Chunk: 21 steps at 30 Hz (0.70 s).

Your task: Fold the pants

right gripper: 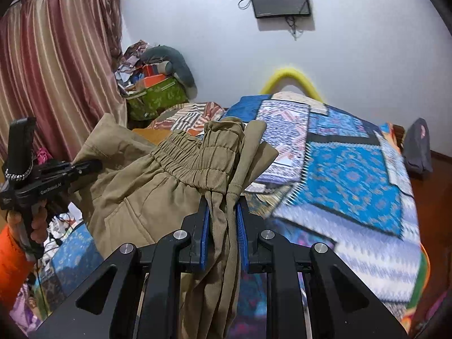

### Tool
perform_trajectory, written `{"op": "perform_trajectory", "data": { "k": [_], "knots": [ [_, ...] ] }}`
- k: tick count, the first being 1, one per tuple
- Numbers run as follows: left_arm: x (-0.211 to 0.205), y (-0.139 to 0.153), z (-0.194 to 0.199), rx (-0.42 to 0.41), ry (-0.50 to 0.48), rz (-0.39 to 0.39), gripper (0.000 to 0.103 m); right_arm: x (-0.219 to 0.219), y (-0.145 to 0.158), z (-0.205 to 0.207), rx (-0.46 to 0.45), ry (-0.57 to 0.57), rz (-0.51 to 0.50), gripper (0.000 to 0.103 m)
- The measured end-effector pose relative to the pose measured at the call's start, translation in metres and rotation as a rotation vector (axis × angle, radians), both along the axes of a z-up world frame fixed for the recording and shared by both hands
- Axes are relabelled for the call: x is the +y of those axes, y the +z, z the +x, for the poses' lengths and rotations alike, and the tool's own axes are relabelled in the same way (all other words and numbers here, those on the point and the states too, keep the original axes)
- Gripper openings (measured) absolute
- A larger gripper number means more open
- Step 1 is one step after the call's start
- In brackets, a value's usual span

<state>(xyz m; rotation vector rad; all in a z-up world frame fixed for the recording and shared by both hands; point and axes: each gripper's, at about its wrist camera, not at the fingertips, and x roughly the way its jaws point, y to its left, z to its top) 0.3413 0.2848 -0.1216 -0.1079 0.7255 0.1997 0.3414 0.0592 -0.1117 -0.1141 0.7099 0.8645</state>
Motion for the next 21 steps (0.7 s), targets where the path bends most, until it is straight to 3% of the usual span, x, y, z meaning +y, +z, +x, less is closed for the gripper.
{"op": "perform_trajectory", "data": {
  "k": [4, 7, 12, 16, 19, 21],
  "knots": [
    [0.031, -0.027, 0.010, 0.033, 0.037, -0.003, 0.002, 0.033, -0.025, 0.015, 0.025, 0.020, -0.017, 0.016],
    [0.057, -0.059, 0.018, 0.088, 0.062, -0.052, 0.002, 0.055, -0.051, 0.021, 0.063, 0.035, -0.055, 0.016],
    [0.094, -0.135, 0.025, 0.277, 0.108, -0.113, 0.004, 0.079, -0.112, 0.024, 0.143, 0.043, -0.178, 0.016],
    [0.106, -0.164, 0.020, 0.328, 0.122, -0.110, 0.023, 0.074, -0.130, 0.030, 0.193, 0.011, -0.217, 0.020],
    [0.110, -0.159, 0.009, 0.314, 0.133, -0.090, 0.036, 0.065, -0.123, 0.027, 0.194, 0.009, -0.229, 0.023],
    [0.116, -0.155, 0.001, 0.313, 0.152, -0.076, 0.039, 0.061, -0.114, 0.019, 0.172, 0.005, -0.247, 0.031]
  ]
}}
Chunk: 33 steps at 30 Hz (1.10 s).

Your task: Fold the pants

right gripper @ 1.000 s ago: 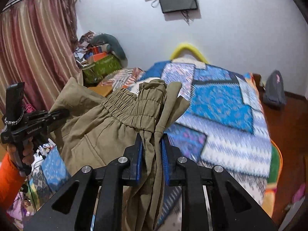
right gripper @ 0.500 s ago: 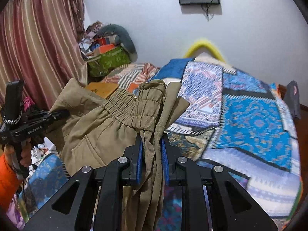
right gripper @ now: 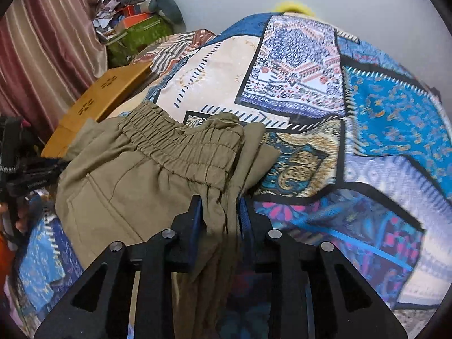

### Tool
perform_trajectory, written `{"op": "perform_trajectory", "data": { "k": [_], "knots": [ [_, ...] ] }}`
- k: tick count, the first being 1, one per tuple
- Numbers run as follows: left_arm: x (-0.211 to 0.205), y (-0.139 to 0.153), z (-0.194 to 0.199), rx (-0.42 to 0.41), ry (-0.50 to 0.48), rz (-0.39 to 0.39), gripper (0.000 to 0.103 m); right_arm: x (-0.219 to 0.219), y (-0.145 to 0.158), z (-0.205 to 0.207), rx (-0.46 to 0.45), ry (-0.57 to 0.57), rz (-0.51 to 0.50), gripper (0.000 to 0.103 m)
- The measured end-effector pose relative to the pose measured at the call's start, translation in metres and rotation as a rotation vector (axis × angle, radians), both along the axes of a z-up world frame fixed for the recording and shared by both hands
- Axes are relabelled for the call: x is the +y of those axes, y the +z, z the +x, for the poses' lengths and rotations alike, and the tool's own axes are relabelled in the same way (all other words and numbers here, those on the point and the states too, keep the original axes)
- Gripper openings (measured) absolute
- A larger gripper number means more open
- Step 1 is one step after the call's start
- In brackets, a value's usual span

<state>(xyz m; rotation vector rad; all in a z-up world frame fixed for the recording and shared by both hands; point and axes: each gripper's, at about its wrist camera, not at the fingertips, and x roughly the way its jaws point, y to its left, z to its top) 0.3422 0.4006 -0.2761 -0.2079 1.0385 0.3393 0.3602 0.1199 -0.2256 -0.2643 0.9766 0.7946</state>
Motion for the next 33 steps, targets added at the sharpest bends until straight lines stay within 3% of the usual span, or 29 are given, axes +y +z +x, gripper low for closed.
{"op": "perform_trajectory", "data": {
  "k": [4, 7, 9, 15, 22, 25, 30, 33],
  "knots": [
    [0.007, 0.014, -0.025, 0.008, 0.058, 0.010, 0.039, -0.022, 0.023, -0.021, -0.032, -0.022, -0.004, 0.051],
    [-0.001, 0.035, -0.043, -0.015, 0.063, -0.010, 0.039, -0.035, 0.041, -0.032, -0.051, -0.023, 0.017, 0.051],
    [-0.014, 0.053, -0.053, -0.037, 0.050, 0.025, 0.039, -0.046, 0.060, -0.045, -0.080, -0.022, 0.032, 0.051],
    [-0.079, 0.141, -0.102, -0.199, -0.028, 0.099, 0.039, -0.083, 0.142, -0.103, -0.189, -0.031, 0.147, 0.051],
    [-0.162, 0.252, -0.191, -0.467, -0.077, 0.183, 0.039, -0.112, 0.225, -0.180, -0.323, -0.014, 0.318, 0.051],
    [-0.195, 0.286, -0.233, -0.565, -0.076, 0.238, 0.039, -0.122, 0.252, -0.223, -0.407, 0.010, 0.390, 0.051],
    [-0.242, 0.319, -0.295, -0.695, -0.089, 0.266, 0.039, -0.139, 0.277, -0.288, -0.496, 0.056, 0.495, 0.052],
    [-0.264, 0.324, -0.324, -0.754, -0.090, 0.286, 0.048, -0.148, 0.280, -0.320, -0.534, 0.063, 0.541, 0.059]
  ]
}}
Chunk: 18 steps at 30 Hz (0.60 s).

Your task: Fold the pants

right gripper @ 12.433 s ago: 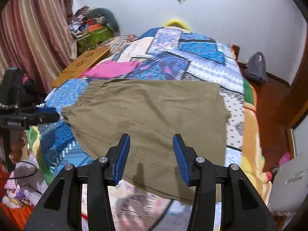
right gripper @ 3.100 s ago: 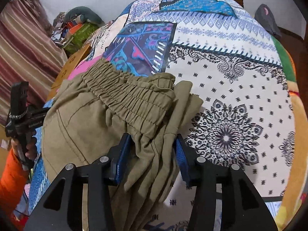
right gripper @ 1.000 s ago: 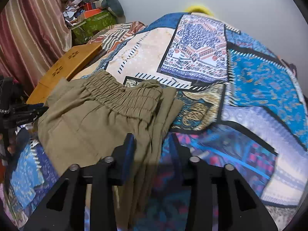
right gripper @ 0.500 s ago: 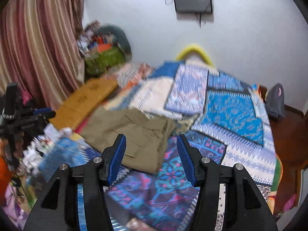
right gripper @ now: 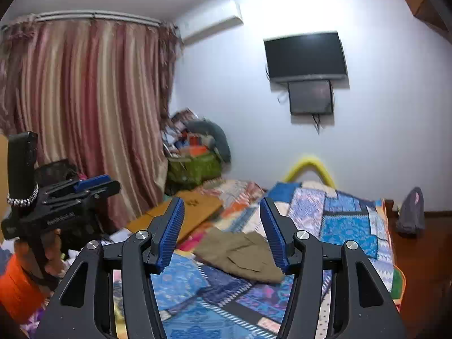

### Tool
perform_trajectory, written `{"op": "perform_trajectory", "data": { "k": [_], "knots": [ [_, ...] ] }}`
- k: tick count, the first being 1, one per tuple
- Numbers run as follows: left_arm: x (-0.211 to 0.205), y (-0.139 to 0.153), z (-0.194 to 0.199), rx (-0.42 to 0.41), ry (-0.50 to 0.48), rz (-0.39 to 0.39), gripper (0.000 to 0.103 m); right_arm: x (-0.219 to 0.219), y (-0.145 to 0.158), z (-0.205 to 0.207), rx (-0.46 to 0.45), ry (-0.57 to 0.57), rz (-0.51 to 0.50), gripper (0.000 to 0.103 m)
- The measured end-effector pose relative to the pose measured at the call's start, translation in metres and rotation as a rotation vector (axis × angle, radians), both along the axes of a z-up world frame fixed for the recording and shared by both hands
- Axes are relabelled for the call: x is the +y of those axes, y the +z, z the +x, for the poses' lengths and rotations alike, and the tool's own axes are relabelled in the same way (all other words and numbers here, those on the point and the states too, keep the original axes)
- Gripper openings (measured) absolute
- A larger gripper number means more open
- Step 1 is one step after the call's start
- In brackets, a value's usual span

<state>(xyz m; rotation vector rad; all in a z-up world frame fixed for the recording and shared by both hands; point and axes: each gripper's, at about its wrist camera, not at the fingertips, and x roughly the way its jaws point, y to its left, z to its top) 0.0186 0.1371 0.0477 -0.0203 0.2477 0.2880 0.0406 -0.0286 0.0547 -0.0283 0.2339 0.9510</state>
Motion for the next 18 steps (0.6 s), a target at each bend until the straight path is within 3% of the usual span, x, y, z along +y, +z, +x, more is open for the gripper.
{"op": "perform_trajectory", "data": {
  "k": [5, 8, 11, 13, 18],
  "knots": [
    [-0.026, -0.004, -0.037, -0.047, -0.007, 0.012, 0.070, -0.015, -0.002, -0.033, -0.034, -0.031, 0.053, 0.070],
    [-0.031, -0.010, -0.052, -0.059, -0.012, -0.003, 0.090, -0.020, -0.004, -0.045, -0.050, -0.065, 0.064, 0.085],
    [-0.033, -0.018, -0.063, -0.059, -0.017, -0.023, 0.101, -0.023, -0.005, -0.053, -0.076, -0.104, 0.059, 0.096],
    [-0.034, -0.023, -0.069, -0.062, -0.003, -0.023, 0.103, -0.025, -0.007, -0.055, -0.080, -0.119, 0.064, 0.103],
    [-0.032, -0.029, -0.075, -0.059, 0.014, -0.039, 0.103, -0.021, -0.010, -0.058, -0.065, -0.131, 0.045, 0.103]
  ]
}}
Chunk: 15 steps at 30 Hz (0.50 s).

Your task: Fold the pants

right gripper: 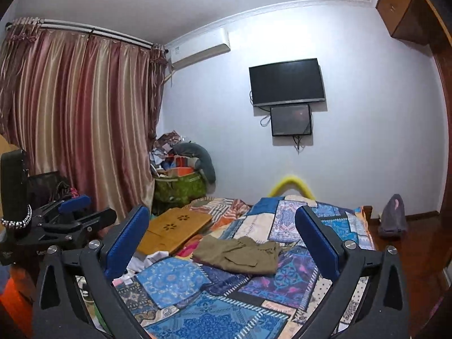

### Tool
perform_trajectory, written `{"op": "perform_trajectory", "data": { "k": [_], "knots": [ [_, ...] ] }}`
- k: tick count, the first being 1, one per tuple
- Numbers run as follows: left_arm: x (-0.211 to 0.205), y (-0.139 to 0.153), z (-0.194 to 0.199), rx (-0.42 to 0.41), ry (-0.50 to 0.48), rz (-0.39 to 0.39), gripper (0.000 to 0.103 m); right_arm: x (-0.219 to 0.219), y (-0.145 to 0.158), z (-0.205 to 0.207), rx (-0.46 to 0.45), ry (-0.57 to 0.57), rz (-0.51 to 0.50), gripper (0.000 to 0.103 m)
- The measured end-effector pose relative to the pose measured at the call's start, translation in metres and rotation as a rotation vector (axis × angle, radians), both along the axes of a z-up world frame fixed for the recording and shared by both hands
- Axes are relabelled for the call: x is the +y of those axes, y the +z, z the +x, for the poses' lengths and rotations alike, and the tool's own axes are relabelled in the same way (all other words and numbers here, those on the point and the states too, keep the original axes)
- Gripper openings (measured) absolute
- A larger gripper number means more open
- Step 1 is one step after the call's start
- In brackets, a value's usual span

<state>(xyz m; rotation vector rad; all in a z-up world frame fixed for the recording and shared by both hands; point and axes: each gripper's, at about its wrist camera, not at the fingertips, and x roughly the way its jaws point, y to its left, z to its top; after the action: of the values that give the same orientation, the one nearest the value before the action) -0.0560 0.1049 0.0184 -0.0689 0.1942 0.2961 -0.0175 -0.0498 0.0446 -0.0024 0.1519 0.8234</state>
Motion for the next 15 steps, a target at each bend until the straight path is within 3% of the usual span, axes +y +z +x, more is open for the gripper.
{"op": "perform_trajectory", "data": {
  "k": [15],
  "knots": [
    [0.002, -0.004, -0.003, -0.012, 0.020, 0.000, 0.103, -0.001, -0.011, -0.006, 0.023, 0.013, -0.011, 0.103]
  ]
}}
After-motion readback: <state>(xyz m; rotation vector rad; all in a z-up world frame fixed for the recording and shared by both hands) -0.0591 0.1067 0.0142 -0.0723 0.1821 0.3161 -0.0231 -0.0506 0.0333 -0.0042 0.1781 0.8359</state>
